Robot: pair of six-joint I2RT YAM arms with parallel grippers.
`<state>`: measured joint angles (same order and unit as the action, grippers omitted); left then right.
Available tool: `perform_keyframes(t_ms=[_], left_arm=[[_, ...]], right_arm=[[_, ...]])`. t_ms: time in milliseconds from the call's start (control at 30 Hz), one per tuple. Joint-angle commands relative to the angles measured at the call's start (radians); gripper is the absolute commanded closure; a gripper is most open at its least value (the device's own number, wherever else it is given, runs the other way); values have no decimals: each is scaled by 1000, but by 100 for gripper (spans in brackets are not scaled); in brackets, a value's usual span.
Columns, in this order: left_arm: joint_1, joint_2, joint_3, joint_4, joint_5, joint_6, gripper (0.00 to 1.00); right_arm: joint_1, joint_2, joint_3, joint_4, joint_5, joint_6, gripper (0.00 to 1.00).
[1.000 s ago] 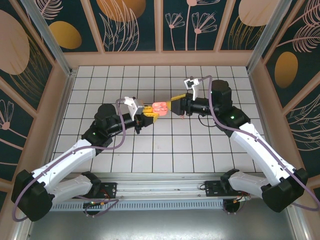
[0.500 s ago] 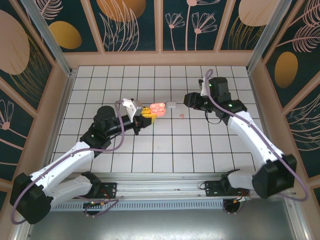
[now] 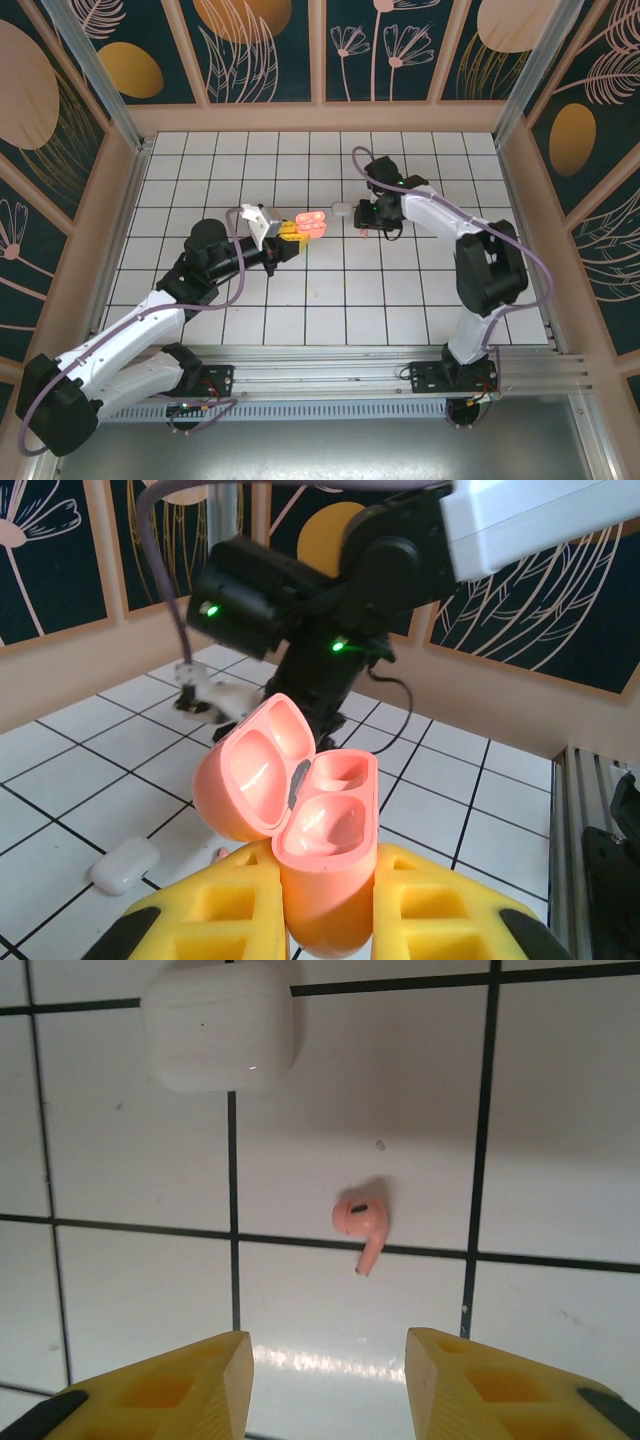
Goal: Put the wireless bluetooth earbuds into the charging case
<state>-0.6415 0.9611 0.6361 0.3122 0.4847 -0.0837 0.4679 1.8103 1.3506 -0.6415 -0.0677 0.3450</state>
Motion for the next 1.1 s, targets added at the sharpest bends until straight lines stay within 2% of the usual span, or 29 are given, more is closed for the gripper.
perform_keyframes(t_ms=[0,400,833,1067], left_arm=[[-4,-29,-20,31,-8,-24,86],[-4,-43,-49,46,-5,-15,86],[-4,-10,-37,45,-2,11,86],[-5,11,-32,54,3,12,86]], right_arm=[[32,82,80,-91,93,-29,55],[42,240,158,-122,117,-28,55],[41,313,209,-130,121,-35,56],[40,324,222,-139,125,-47,61]])
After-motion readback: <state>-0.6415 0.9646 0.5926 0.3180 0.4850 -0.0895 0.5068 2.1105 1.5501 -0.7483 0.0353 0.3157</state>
